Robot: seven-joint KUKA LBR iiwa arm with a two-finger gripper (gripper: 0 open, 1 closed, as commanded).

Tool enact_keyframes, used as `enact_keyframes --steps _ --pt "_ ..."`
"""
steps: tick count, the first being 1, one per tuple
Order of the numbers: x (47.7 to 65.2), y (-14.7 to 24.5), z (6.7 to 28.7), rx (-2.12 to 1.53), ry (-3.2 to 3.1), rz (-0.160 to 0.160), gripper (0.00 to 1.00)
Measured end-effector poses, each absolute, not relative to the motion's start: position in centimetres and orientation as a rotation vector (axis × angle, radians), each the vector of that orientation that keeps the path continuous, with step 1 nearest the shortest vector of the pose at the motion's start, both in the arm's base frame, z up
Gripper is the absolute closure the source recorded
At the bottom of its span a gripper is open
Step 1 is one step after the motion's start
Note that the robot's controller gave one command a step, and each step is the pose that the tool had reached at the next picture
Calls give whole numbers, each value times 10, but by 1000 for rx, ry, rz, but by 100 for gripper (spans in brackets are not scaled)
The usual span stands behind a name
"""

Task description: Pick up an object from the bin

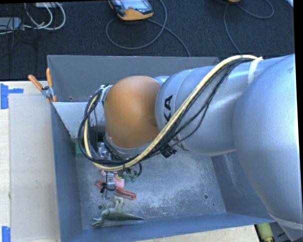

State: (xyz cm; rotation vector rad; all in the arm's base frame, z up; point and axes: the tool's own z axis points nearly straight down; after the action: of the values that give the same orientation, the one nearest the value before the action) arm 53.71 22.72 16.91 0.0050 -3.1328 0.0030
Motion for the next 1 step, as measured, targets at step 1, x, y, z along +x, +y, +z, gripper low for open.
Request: enact_keyframes --steps 1 --pt "539 226 174 -2 -3141 0 0"
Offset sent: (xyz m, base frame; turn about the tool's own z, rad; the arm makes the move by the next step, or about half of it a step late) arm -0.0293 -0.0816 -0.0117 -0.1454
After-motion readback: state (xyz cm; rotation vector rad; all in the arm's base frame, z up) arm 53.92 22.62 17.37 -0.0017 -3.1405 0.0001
